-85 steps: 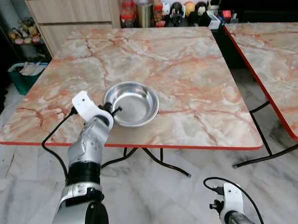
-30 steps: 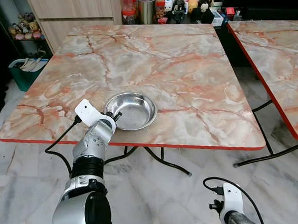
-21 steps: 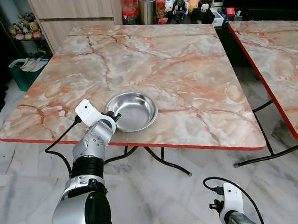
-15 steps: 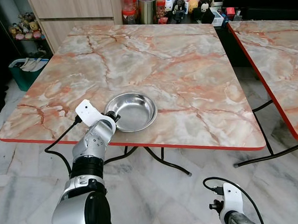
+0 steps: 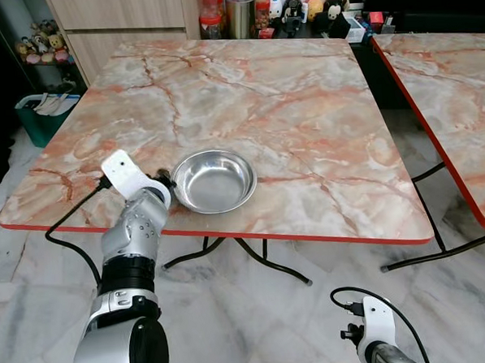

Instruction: Setting the table

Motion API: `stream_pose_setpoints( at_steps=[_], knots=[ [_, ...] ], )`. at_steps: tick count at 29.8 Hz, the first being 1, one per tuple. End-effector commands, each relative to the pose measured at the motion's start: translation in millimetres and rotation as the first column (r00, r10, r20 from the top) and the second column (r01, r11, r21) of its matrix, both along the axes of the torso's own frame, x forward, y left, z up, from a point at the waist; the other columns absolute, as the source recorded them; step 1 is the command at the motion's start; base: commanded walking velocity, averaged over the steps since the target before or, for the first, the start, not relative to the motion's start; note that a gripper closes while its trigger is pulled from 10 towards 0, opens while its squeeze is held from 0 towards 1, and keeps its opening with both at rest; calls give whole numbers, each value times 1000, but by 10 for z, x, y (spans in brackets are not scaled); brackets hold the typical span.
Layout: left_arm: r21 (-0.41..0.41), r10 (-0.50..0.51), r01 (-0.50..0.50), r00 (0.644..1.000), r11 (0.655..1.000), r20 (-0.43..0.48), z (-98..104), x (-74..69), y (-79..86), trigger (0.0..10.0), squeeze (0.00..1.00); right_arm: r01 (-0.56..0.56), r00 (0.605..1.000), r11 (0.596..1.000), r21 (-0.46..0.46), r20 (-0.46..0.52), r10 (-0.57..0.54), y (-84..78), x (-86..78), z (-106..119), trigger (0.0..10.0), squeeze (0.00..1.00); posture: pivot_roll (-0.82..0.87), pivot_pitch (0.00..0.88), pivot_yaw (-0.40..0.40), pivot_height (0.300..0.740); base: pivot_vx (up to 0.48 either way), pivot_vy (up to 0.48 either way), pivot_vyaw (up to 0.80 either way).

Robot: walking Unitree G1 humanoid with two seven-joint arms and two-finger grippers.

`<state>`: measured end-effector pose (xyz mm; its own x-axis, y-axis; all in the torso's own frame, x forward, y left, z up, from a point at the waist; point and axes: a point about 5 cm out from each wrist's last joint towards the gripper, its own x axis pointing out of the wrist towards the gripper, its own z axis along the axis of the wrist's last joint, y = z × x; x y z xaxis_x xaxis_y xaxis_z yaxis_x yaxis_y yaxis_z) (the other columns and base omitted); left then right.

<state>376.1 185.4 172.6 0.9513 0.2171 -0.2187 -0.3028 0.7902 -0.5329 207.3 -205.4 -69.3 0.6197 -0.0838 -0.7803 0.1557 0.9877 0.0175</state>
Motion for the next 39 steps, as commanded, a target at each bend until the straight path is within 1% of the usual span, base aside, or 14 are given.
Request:
stream_pose_setpoints(
  at_steps=[1, 5, 8, 11, 17, 18, 19, 23, 25, 26, 31, 33, 35, 39],
  knots=[
    [-8, 44, -44, 998, 999, 41, 32, -41, 138, 10000, 0, 3, 1000, 1000, 0, -15, -3, -5, -31, -18, 10000, 0, 44, 98, -17, 736, 0, 0, 0],
    [174, 167, -178, 983, 968, 74, 82, -151, 609, 10000, 0, 8, 1000, 1000, 1, -15, -8, -2, -32, -19, 10000, 0, 48, 96, -12, 736, 0, 0, 0],
    [307, 263, -271, 962, 912, 68, 76, -277, 962, 10000, 0, 6, 1000, 1000, 3, -15, -6, 3, -32, -20, 10000, 0, 54, 94, -10, 736, 0, 0, 0],
    [464, 381, -356, 924, 811, 42, -8, -466, 1330, 10000, 0, 4, 1000, 1000, 4, -14, -4, 6, -31, -20, 10000, 0, 54, 94, -10, 736, 0, 0, 0],
    [680, 446, -307, 894, 666, -34, -244, -676, 1546, 10000, 0, 5, 1000, 1000, 4, -14, -5, 7, -32, -21, 10000, 0, 55, 93, -11, 736, 0, 0, 0],
    [680, 446, -307, 894, 666, -34, -244, -676, 1546, 10000, 0, 5, 1000, 1000, 4, -14, -5, 7, -32, -21, 10000, 0, 55, 93, -11, 736, 0, 0, 0],
    [763, 441, -221, 892, 608, -93, -391, -732, 1558, 10000, 0, 4, 1000, 1000, 4, -15, -4, 6, -32, -20, 10000, 0, 55, 95, -11, 736, 0, 0, 0],
    [812, 441, -109, 876, 573, -194, -696, -839, 1556, 10000, 0, 3, 1000, 1000, 4, -16, -3, 6, -33, -21, 10000, 0, 54, 96, -11, 736, 0, 0, 0],
    [774, 404, -22, 862, 633, -306, -954, -908, 1504, 10000, 0, 3, 1000, 1000, 4, -17, -3, 4, -34, -21, 10000, 0, 53, 95, -12, 736, 0, 0, 0],
    [717, 359, 46, 842, 696, -402, -1172, -978, 1440, 10000, 0, 3, 1000, 1000, 3, -17, -3, 3, -34, -22, 10000, 0, 53, 96, -11, 736, 0, 0, 0],
    [687, 334, 71, 834, 724, -439, -1308, -1039, 1391, 10000, 0, 3, 1000, 1000, 3, -17, -3, 4, -34, -21, 10000, 0, 53, 96, -11, 736, 0, 0, 0],
    [569, 170, 259, 788, 780, -591, -1692, -1205, 1143, 10000, 0, 3, 1000, 1000, 3, -18, -3, 3, -36, -22, 10000, 0, 49, 98, -12, 736, 0, 0, 0],
    [480, 54, 370, 745, 795, -665, -1910, -1329, 961, 10000, 0, 2, 1000, 1000, 2, -19, -2, 2, -37, -23, 10000, 0, 45, 98, -14, 736, 0, 0, 0],
    [398, -24, 396, 733, 827, -680, -2076, -1428, 762, 10000, 0, 0, 1000, 1000, 3, -18, 0, -1, -38, -23, 10000, 0, 43, 101, -14, 736, 0, 0, 0]
  ],
)
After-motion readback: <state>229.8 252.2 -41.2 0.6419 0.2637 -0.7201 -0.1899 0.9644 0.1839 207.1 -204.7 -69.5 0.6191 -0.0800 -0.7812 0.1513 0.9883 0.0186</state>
